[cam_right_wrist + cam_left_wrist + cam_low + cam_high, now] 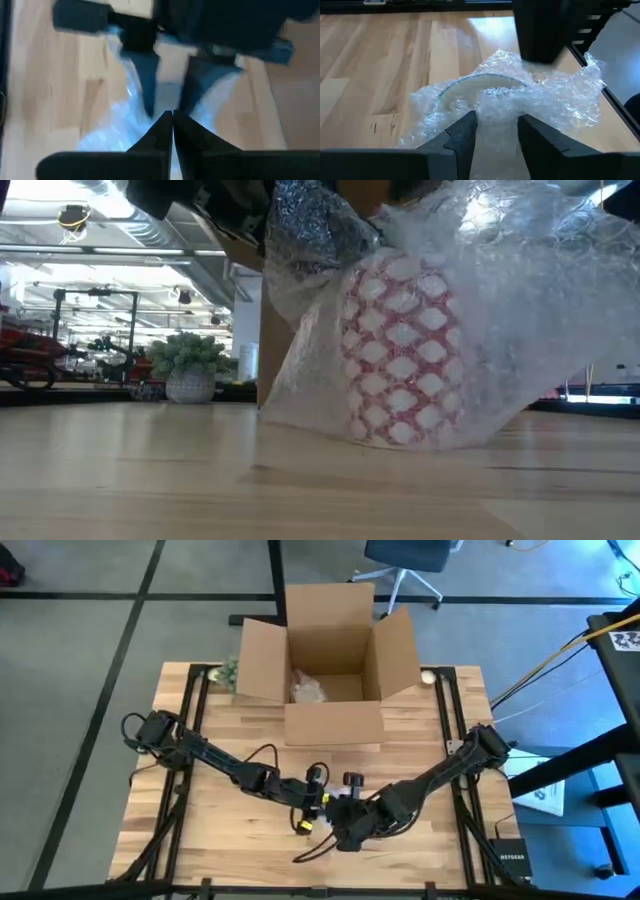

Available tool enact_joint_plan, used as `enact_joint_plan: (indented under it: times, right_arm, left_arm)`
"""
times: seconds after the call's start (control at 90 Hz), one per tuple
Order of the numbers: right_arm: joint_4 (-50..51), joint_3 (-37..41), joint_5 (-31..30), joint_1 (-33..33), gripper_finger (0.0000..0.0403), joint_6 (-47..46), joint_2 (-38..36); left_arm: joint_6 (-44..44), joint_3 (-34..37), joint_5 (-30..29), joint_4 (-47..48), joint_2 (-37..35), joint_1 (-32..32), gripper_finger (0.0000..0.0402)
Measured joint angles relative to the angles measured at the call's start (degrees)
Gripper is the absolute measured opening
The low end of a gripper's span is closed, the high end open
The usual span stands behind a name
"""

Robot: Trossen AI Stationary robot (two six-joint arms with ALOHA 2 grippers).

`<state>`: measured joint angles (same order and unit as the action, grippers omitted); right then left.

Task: Wrap mug
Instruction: Wrap the red mug with the bubble wrap

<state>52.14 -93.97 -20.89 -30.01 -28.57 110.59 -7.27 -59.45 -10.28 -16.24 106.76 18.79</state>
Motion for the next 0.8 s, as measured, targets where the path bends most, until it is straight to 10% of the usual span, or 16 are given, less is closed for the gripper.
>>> enact_joint_plan:
  times: [0.489,0.8]
  right_arm:
    - [-14.8,12.5,9.0,4.3,0.0000,0.2,1.6]
    - [-15.2,12.1,9.3,4.2,0.0000,1.7,1.7]
  left_arm:
    - [6.2,0.4,-0.8,3.6,-5.2,2.6,0.0127]
    - [-0.3,0.2,-12.0,29.8,-19.0,4.0,0.0127]
